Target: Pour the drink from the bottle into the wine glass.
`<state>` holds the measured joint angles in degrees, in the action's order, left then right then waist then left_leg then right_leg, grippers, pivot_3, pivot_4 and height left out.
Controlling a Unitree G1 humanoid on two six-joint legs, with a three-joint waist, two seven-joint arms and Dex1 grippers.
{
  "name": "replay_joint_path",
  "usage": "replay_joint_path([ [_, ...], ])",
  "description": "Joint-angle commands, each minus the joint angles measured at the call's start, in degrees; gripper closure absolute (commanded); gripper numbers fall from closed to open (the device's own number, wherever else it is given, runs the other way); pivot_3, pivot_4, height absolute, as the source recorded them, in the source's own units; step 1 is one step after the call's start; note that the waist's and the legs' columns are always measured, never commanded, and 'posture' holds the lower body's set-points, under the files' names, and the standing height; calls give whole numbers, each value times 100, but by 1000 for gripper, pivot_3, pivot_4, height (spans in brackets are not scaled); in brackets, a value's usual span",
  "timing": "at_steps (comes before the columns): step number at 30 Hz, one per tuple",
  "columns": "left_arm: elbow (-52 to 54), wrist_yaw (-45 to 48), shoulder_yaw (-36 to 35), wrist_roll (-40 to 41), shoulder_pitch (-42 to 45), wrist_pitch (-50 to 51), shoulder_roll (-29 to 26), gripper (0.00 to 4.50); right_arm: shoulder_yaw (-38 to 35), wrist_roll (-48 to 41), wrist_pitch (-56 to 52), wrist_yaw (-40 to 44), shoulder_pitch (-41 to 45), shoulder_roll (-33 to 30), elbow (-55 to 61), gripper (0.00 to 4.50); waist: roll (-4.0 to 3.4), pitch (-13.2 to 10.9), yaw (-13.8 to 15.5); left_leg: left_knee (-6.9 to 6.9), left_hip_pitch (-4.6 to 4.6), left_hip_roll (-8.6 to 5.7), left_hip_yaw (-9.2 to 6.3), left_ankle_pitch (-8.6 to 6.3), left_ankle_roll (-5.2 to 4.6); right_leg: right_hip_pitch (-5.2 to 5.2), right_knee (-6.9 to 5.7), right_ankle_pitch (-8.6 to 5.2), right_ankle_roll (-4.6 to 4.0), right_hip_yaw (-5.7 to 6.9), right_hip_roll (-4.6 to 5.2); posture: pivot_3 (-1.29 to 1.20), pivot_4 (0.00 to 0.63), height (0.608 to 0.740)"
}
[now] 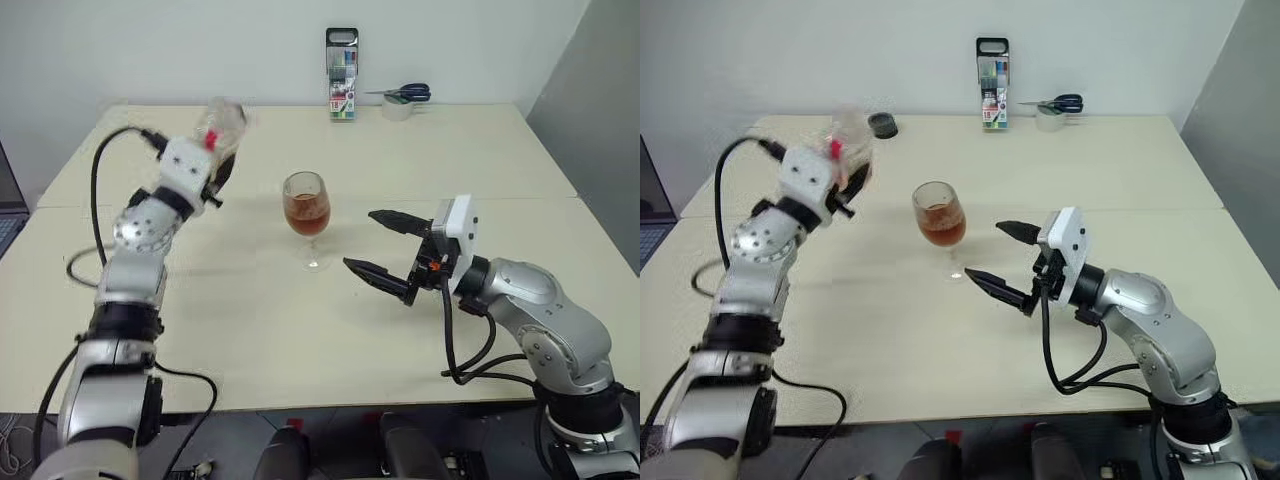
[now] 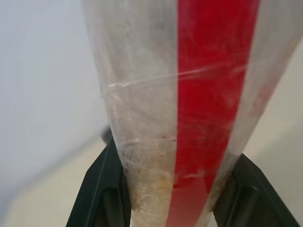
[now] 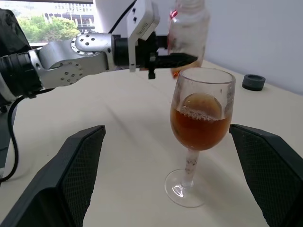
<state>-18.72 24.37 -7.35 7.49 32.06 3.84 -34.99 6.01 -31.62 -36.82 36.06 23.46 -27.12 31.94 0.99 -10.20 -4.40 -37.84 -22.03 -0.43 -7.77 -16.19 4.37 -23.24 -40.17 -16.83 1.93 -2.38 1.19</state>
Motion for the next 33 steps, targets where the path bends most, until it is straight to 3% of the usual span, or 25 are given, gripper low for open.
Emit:
replay_joint_path([
  [1,886,4,-562,727,-410,964,101,2816,135,-63,-279,-76,181,-36,261,0,1,0,2,0,-1,0,-1,0,0,0,1,0,0,1,0,0,150,740],
  [4,1181,48,-822,1135,-823,1399,265,2816,345,29,-465,-67,280,-57,203,0,3,0,62,-8,-3,-2,-3,-1,-2,4,4,0,0,2,1,0,150,740],
  [12,1099,-9,-1084,1321,-1028,1648,449,2816,626,208,-288,158,491,-3,121,0,5,2,135,-9,-1,-2,1,-10,-18,6,6,0,0,0,1,0,150,740],
  [27,444,309,-823,929,-1243,908,544,2816,637,135,-460,280,607,32,233,0,6,3,152,-6,2,-1,2,-11,-19,6,8,0,0,-1,2,0,150,740],
  [33,460,286,-794,912,-1294,854,600,843,632,128,-537,259,621,46,268,0,6,3,152,-6,3,-1,3,-12,-19,6,8,0,0,-1,2,0,150,740],
])
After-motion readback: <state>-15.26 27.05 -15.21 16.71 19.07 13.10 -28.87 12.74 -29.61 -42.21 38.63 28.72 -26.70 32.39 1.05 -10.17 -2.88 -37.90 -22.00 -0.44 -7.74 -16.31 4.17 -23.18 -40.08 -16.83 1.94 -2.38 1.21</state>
